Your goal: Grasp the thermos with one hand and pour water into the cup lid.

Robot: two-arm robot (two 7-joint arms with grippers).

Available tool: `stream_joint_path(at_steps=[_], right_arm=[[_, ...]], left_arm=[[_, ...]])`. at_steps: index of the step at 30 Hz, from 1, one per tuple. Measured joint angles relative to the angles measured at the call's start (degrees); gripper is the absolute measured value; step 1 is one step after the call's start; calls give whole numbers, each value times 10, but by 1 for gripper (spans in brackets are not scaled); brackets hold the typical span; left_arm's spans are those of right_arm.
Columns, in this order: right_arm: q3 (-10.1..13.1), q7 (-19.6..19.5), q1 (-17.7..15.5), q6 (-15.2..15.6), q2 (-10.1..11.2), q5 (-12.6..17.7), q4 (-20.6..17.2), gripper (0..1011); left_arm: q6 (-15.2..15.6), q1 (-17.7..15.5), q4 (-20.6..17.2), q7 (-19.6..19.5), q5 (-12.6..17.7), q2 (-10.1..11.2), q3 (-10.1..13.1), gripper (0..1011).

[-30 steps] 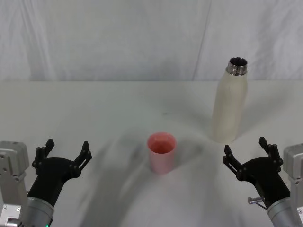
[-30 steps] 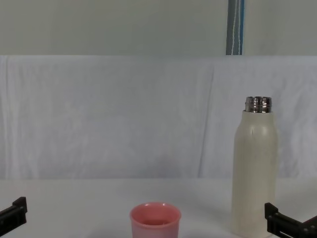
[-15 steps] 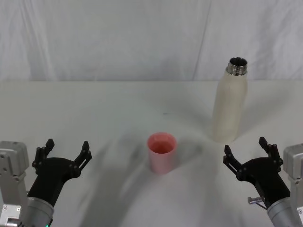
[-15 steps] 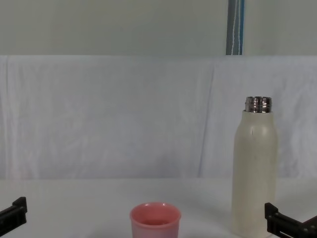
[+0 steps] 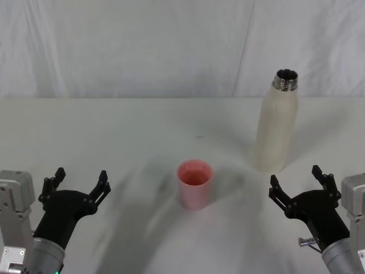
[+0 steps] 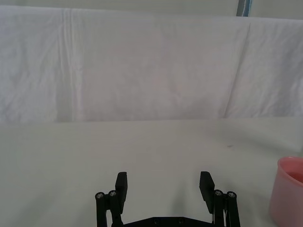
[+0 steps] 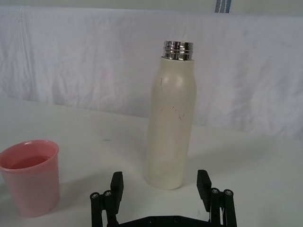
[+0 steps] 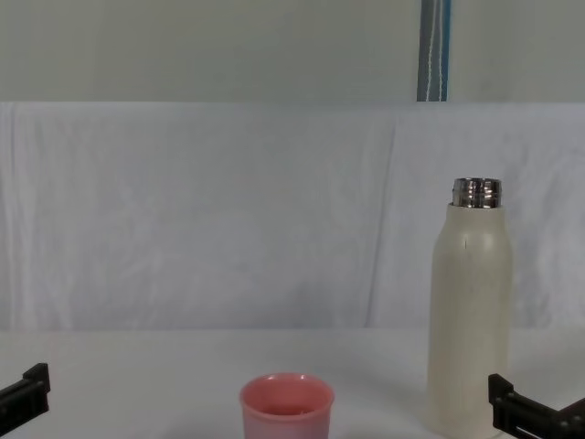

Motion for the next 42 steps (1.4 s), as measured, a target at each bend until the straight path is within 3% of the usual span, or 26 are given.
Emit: stream_joint_path(at_steps=[42], right_arm=[[0, 0, 0, 0, 0, 0, 0, 1001]], left_arm=[[0, 0, 0, 0, 0, 0, 0, 1001]])
